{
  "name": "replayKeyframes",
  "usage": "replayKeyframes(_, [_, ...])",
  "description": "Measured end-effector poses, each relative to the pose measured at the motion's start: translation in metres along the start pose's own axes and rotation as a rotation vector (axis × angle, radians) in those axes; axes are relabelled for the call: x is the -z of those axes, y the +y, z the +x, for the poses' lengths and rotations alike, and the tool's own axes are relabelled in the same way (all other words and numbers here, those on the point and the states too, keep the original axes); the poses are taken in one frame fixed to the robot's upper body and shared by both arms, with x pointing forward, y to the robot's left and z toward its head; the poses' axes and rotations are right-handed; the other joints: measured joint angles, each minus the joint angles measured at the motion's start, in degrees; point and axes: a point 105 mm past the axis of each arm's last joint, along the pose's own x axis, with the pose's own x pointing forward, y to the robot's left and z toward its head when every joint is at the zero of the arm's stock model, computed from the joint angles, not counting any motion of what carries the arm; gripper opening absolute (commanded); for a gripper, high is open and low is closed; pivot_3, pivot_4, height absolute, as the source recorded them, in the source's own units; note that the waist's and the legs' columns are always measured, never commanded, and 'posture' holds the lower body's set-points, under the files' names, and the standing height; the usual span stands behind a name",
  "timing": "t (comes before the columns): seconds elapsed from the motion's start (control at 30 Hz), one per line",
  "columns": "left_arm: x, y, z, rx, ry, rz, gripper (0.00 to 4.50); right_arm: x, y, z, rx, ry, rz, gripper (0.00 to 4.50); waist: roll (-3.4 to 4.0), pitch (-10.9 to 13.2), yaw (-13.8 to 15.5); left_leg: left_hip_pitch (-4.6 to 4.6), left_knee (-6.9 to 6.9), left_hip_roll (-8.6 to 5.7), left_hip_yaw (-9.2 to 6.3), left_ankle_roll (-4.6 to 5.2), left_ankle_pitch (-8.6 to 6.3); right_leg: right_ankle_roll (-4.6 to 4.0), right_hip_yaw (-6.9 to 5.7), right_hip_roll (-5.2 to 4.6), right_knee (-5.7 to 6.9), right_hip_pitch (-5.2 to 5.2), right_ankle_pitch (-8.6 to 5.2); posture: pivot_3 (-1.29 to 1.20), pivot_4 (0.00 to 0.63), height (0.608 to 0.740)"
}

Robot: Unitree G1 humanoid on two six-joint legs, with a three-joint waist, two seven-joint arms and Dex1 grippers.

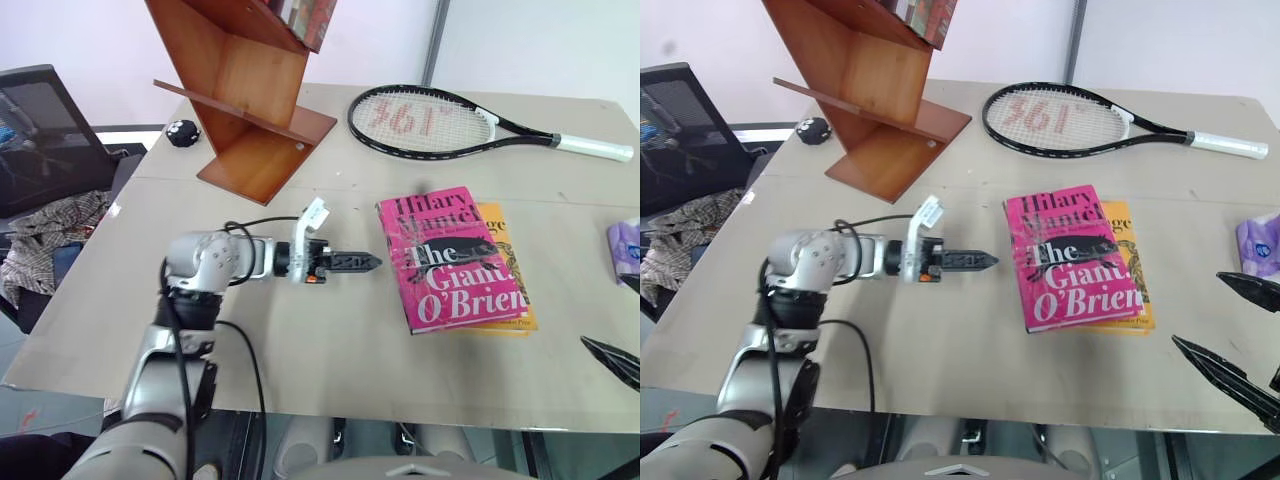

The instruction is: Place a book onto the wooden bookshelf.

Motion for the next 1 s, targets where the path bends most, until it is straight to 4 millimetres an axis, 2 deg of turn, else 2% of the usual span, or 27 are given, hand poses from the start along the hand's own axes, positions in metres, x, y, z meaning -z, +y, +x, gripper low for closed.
replayKeyframes(0.1, [0.001,-0.004,0.029,0.049,0.019,-0.152,4.5,0.001,0.002,-0.001,0.006,0.009,-0.012,4.48,-0.16,0.09,0.02,0.0,0.0,0.0,-0.03,0.01,0.0,0.18,-0.04,-0.07,0.0,0.0,0.1,0.0,0.15,0.717])
replayKeyframes(0.33, [0.004,-0.003,0.066,0.075,-0.014,-0.32,4.5,0.003,0.006,-0.003,0.021,0.029,-0.002,4.48,-0.18,0.09,0.06,0.01,-0.01,0.08,-0.11,-0.07,-0.04,-0.03,-0.11,-0.19,0.01,-0.01,-0.01,0.0,0.15,0.717])
replayKeyframes(0.43, [0.001,-0.002,0.078,0.075,-0.062,-0.339,3.7,0.004,0.007,-0.005,0.031,0.033,0.01,4.5,-0.19,0.07,0.24,0.02,0.02,0.06,-0.1,-0.3,-0.18,-0.05,-0.11,-0.24,0.01,0.01,-0.02,0.0,0.15,0.717])
replayKeyframes(0.53, [-0.001,0.001,0.081,0.071,-0.099,-0.351,2.39,0.003,0.011,-0.003,0.027,0.034,0.0,4.5,-0.18,0.06,0.2,0.02,0.02,0.05,-0.09,-0.31,-0.18,-0.05,-0.11,-0.25,0.01,0.01,-0.02,0.0,0.15,0.717])
replayKeyframes(0.63, [-0.006,0.002,0.076,0.093,-0.156,-0.359,0.96,0.002,0.01,-0.002,0.042,0.034,-0.003,4.5,-0.17,0.06,0.16,0.03,0.02,0.05,-0.1,-0.32,-0.18,-0.05,-0.13,-0.25,0.01,0.01,-0.02,0.0,0.15,0.717])
replayKeyframes(0.67, [-0.006,0.003,0.074,0.096,-0.174,-0.36,0.75,0.002,0.01,-0.002,0.046,0.032,-0.006,4.5,-0.17,0.06,0.06,0.03,0.02,0.06,-0.1,-0.32,-0.19,-0.05,-0.13,-0.25,0.01,0.0,-0.02,0.0,0.15,0.717])
replayKeyframes(0.73, [-0.009,0.004,0.07,0.097,-0.202,-0.361,0.75,0.002,0.01,0.0,0.046,0.025,-0.001,4.5,-0.18,0.07,-0.19,0.03,0.01,0.06,-0.1,-0.33,-0.19,-0.05,-0.11,-0.25,0.01,-0.01,-0.02,0.0,0.15,0.717])
replayKeyframes(0.83, [-0.018,0.006,0.053,0.1,-0.289,-0.361,0.75,0.003,0.009,0.007,0.031,0.003,0.004,4.5,-0.19,0.08,-0.49,0.02,0.0,0.09,-0.1,-0.33,-0.19,-0.06,-0.1,-0.22,0.03,-0.04,-0.02,0.0,0.15,0.717])
replayKeyframes(0.9, [-0.032,0.006,0.029,0.091,-0.373,-0.309,0.75,0.001,0.008,0.012,0.022,-0.013,0.0,4.5,-0.21,0.1,-0.41,-0.01,0.0,0.11,-0.12,-0.34,-0.19,-0.07,-0.16,-0.2,0.06,-0.07,-0.01,0.0,0.15,0.717])
replayKeyframes(0.97, [-0.051,0.005,-0.001,-0.018,-0.446,-0.121,0.75,-0.003,0.003,0.02,0.011,-0.052,-0.014,4.5,-0.4,0.22,-0.58,-0.04,0.01,0.12,-0.1,-0.39,-0.17,-0.19,-0.15,-0.16,0.07,-0.11,0.06,0.0,0.15,0.717])
replayKeyframes(1.0, [-0.065,0.002,-0.019,-0.122,-0.478,0.083,0.75,-0.006,-0.001,0.025,0.006,-0.085,-0.022,4.5,-0.52,0.29,-0.68,-0.05,-0.01,0.12,-0.08,-0.51,-0.1,-0.41,-0.13,-0.13,0.08,-0.15,0.18,0.0,0.15,0.717])
